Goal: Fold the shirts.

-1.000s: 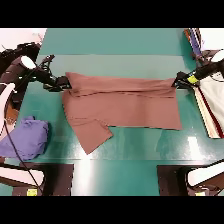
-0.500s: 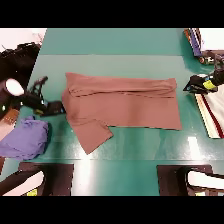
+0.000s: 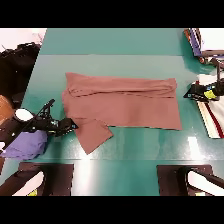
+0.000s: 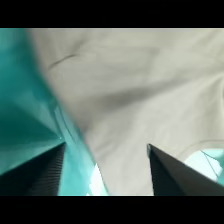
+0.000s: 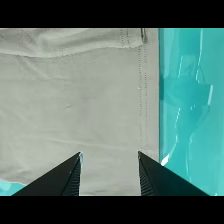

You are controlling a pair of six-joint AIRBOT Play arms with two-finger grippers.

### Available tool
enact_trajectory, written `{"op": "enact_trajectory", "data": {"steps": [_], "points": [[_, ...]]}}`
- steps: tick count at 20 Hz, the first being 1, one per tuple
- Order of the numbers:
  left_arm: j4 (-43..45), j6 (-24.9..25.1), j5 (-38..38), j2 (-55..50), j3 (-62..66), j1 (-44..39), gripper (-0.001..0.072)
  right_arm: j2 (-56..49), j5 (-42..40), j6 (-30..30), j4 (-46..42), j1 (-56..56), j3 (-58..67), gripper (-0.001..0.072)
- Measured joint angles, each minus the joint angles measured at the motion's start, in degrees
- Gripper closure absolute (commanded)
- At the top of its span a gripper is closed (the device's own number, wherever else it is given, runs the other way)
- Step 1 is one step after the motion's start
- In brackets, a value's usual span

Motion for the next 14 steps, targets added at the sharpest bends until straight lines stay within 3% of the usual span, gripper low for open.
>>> {"op": "enact_trajectory", "data": {"steps": [1, 2, 7, 9, 14], "points": [[-0.31, 0.39, 2.03, -0.09, -0.57, -1.73, 0.0613, 0.37, 0.04, 0.00, 0.00, -0.02, -0.24, 0.0304], [-0.46, 0.68, 3.69, -0.07, -0.79, -3.17, 0.0682, 0.66, 0.26, 0.00, 0.00, -0.13, -0.39, 0.0304], [-2.56, 1.27, 5.86, 0.11, 1.33, -6.64, 0.0683, 2.84, 2.32, 0.00, -0.07, -4.52, -6.40, 0.0299], [-2.60, 1.44, 4.63, 0.11, 3.23, -7.06, 0.0682, 4.09, 2.58, 0.02, -0.07, -8.33, -12.07, 0.0174], [-2.47, 1.64, 3.76, 0.13, 6.21, -7.43, 0.0683, 5.25, 0.20, -0.13, 6.05, -18.36, -26.47, 0.0212]]}}
